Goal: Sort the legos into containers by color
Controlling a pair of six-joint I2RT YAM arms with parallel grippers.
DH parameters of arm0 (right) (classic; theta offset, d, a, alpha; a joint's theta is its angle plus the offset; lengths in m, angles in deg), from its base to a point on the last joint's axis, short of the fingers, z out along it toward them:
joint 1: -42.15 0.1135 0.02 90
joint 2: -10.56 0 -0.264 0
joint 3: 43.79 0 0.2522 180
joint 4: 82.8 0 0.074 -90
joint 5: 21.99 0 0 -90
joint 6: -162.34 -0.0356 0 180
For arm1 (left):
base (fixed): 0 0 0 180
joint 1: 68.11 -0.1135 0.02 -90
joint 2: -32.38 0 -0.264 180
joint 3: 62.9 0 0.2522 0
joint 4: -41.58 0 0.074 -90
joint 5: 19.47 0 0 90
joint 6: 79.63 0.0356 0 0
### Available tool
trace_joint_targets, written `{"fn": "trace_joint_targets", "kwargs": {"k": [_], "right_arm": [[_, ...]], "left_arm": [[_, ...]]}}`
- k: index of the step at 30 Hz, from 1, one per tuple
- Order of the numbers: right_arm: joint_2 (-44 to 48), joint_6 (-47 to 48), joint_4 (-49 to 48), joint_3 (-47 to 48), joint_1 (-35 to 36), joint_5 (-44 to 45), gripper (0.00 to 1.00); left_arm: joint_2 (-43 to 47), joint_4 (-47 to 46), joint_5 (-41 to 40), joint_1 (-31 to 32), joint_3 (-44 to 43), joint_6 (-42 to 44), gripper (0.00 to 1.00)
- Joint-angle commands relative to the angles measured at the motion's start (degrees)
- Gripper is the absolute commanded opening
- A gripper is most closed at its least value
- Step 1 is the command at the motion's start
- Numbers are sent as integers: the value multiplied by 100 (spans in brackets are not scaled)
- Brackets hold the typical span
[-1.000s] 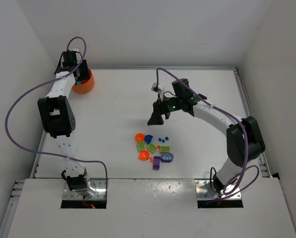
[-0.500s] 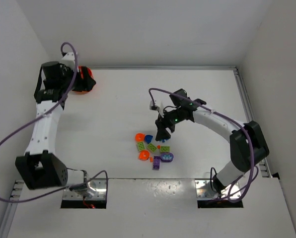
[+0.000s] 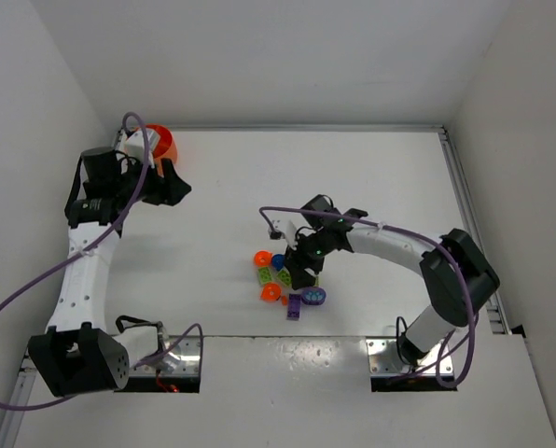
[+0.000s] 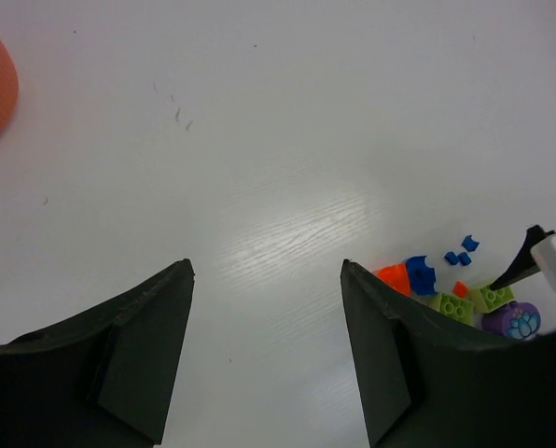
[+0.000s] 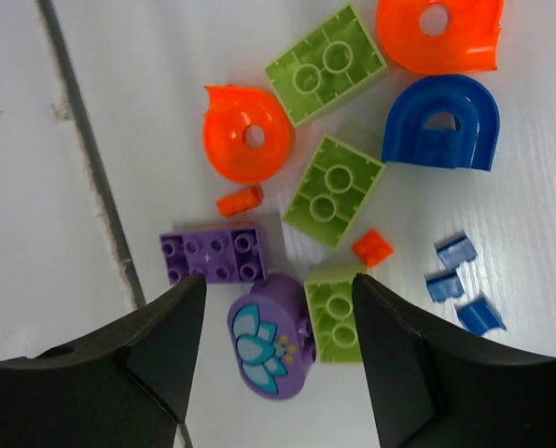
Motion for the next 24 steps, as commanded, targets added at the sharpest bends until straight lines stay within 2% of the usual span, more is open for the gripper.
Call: {"fn": "trace_joint_targets", "kwargs": {"k": [1,6,17,24], "right_arm": [[-289,-562,-594,43,274,453,64],[-596,-904,-946,43,459,1078,64],[-1027,-966,-1078,157,521,1404,67],[-1265,-966,-1078,272,573,1351,54]], "left_arm": [[197,-142,26,-19,-138,-101,71],[312,-195,-245,-19,-138,-259,71],[312,-467,-361,-72,-23,-417,71],[312,-520,-361,-124,99,-417,71]]}}
